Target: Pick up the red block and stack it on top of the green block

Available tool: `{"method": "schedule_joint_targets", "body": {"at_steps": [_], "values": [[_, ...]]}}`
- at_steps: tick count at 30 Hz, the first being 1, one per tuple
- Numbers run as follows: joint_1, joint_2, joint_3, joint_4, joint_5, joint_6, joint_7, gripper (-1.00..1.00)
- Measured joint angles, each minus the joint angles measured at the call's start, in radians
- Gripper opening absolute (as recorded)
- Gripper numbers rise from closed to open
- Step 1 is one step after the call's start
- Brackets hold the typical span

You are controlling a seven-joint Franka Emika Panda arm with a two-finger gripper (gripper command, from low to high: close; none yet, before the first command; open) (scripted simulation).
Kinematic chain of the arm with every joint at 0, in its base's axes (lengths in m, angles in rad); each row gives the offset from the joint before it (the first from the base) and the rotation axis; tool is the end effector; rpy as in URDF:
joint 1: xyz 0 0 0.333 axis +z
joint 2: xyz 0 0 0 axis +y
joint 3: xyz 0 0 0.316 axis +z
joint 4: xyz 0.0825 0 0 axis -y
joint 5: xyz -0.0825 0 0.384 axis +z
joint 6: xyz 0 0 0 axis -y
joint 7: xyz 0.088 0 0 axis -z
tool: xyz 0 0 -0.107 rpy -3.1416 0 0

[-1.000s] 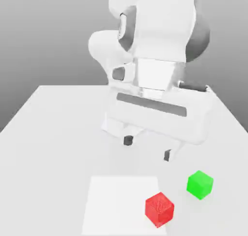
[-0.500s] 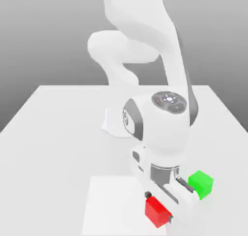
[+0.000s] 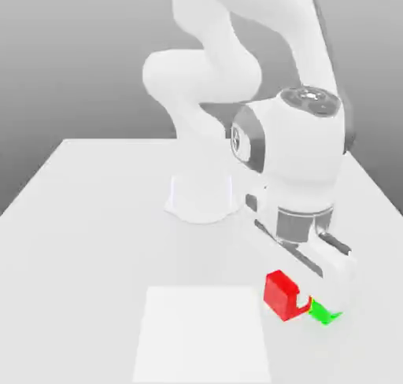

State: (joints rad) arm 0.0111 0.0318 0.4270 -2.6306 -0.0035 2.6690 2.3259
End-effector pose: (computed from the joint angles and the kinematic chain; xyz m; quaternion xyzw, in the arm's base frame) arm 0.3904 0.1843 0.2383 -0.5878 0.8090 0.0048 0.0057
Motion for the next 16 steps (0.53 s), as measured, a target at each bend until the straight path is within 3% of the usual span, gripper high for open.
{"method": "schedule_joint_targets", "body": {"at_steps": [3,5,13,14,16], "values": [[0.096,-0.065,0.036,-0.049,0.042,-0.014,0.162,-1.00],[0.088,-0.054,0.034,-0.058,0.022,0.004,0.221,-1.00],[0.106,0.111,-0.025,-0.051,-0.179,0.145,0.381,-1.00],[0.117,0.135,-0.041,-0.051,-0.208,0.164,0.401,1.00],[0.117,0.135,-0.041,-0.051,-0.208,0.164,0.401,1.00]]}}
